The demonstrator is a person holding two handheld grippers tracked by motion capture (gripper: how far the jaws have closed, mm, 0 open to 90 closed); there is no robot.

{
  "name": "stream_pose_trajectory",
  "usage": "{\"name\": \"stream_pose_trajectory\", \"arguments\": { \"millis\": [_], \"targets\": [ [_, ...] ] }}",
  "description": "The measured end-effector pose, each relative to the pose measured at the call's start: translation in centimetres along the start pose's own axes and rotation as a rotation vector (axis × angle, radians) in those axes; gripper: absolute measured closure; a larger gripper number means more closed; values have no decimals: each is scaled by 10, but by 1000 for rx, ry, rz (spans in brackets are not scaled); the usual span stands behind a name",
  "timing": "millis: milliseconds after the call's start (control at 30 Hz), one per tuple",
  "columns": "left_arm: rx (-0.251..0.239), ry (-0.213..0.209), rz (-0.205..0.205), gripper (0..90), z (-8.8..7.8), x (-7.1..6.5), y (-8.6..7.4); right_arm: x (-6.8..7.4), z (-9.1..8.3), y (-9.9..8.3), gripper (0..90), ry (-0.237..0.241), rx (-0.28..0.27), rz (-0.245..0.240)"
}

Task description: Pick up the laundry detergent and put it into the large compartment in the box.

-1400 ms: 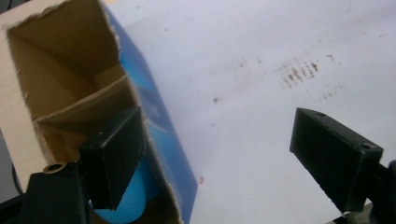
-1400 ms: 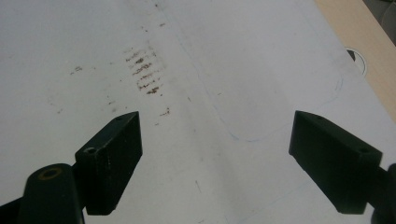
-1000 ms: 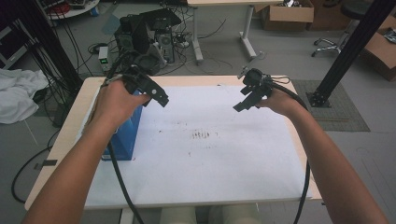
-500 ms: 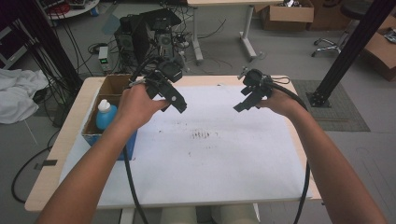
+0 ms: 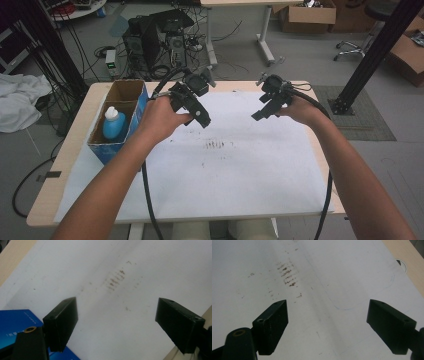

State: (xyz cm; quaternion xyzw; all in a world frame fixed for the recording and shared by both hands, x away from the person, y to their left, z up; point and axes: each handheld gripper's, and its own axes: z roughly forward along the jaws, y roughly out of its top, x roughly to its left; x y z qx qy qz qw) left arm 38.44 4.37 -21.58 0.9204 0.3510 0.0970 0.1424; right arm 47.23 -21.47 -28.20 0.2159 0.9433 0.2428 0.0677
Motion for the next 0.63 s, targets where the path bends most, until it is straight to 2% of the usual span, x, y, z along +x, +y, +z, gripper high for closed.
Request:
{"name": "stream_pose_trajectory", "arguments": {
  "millis": [300, 633],
  "targets": [
    [2, -6, 24, 195, 6, -3, 6, -1, 2, -1, 174, 3, 4, -2],
    [2, -13, 17, 196, 6, 0, 5, -1, 1, -2, 174, 1, 4, 1]
  ]
}}
